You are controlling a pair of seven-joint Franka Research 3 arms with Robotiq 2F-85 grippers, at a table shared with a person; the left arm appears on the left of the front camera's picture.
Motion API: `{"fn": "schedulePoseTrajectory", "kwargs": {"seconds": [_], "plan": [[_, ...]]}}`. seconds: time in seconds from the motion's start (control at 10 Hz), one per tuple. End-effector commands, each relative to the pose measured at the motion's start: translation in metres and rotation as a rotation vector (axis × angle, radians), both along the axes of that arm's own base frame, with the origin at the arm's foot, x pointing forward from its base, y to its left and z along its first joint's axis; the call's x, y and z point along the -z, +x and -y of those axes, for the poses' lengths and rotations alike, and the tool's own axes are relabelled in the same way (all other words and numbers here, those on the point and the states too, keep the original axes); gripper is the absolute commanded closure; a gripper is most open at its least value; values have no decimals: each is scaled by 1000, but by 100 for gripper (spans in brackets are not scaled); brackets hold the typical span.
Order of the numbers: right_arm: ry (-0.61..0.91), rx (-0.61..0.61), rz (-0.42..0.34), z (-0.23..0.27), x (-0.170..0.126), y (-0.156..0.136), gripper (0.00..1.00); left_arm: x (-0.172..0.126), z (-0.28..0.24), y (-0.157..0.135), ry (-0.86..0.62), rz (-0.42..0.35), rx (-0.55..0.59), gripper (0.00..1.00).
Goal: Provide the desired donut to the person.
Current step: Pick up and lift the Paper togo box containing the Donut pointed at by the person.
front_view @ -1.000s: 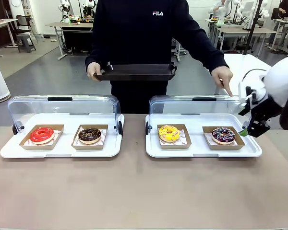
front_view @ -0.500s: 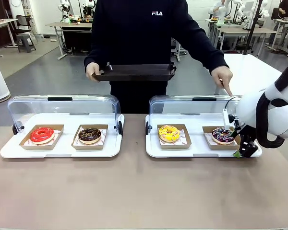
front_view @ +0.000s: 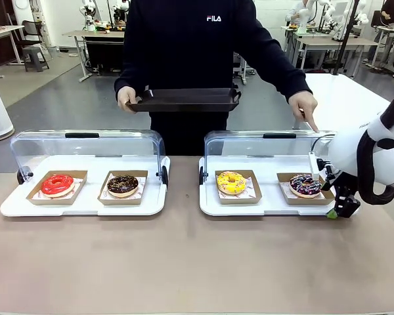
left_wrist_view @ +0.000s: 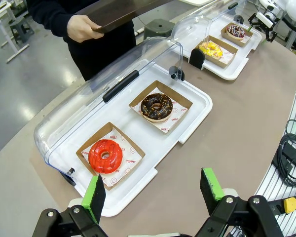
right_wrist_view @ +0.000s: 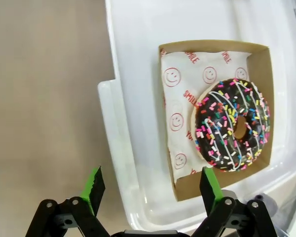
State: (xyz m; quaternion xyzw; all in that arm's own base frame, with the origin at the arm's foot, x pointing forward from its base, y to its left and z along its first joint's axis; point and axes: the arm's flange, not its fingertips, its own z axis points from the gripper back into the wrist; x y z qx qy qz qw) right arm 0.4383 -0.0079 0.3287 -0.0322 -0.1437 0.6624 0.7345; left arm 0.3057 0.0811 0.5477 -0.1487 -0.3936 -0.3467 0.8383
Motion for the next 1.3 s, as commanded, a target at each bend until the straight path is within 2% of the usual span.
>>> {"fn": "schedulePoseTrajectory", "kwargs": {"seconds": [0.0, 0.5, 1.0, 1.1, 1.2], "plan": [[-2, 25, -22, -2, -17, 3, 0, 0, 0, 0, -7, 3, 4, 0], [-11, 40, -72, -5, -14, 25, 0, 0, 0, 0, -7, 3, 4, 0], [-43, 65, -75, 2, -5, 33, 0, 0, 0, 0, -7, 3, 4, 0], [-41, 62, -71, 4, -6, 33, 45, 0, 0, 0, -7, 3, 4, 0], [-44, 68, -73, 6, -7, 33, 58, 0, 0, 0, -7, 3, 4, 0]]}}
